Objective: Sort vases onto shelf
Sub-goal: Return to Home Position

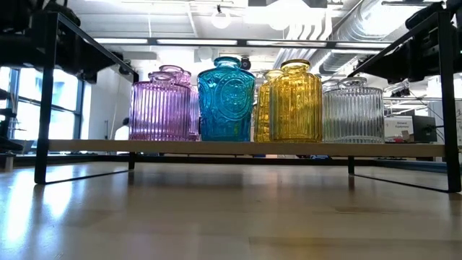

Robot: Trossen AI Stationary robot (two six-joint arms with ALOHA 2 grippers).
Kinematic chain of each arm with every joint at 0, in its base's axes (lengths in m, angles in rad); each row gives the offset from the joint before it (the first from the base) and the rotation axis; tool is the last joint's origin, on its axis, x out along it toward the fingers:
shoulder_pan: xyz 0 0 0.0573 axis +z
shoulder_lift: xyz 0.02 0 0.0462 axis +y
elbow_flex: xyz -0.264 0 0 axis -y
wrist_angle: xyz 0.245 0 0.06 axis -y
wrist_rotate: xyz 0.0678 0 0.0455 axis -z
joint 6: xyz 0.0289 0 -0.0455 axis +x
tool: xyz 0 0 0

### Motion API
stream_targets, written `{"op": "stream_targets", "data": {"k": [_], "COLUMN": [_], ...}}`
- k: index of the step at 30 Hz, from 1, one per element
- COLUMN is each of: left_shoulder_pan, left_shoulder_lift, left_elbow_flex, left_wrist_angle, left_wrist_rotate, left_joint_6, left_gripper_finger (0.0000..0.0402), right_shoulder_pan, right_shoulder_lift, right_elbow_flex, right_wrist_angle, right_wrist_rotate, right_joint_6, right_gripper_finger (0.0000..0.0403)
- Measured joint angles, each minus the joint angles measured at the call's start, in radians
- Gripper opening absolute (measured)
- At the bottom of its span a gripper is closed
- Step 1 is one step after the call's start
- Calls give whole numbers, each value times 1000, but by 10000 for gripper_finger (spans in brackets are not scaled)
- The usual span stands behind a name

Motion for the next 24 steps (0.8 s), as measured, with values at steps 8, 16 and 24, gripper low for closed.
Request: {"op": "stream_targets", "data": {"k": [8,16,24], "left_shoulder_pan": [-1,-1,-1], "left_shoulder_lift": [-2,-1,0], "left_elbow_flex": [-29,-29,-29], "left_wrist_angle": [4,0,-4], "left_wrist_rotate": [-34,-33,-45], "left_joint_6": [6,8,19], "left_gripper_finger": [0,0,0], "right_shoulder_pan": [0,-62,-160], "right_shoulder_lift": [2,5,5], "right_elbow_flex": [-47,-67,-67], "right_wrist_angle": [93,147,142], "right_wrist_rotate": [11,-13,-48], "right_joint_6": [-12,-17,34], "right_gripper_finger": [0,0,0]}}
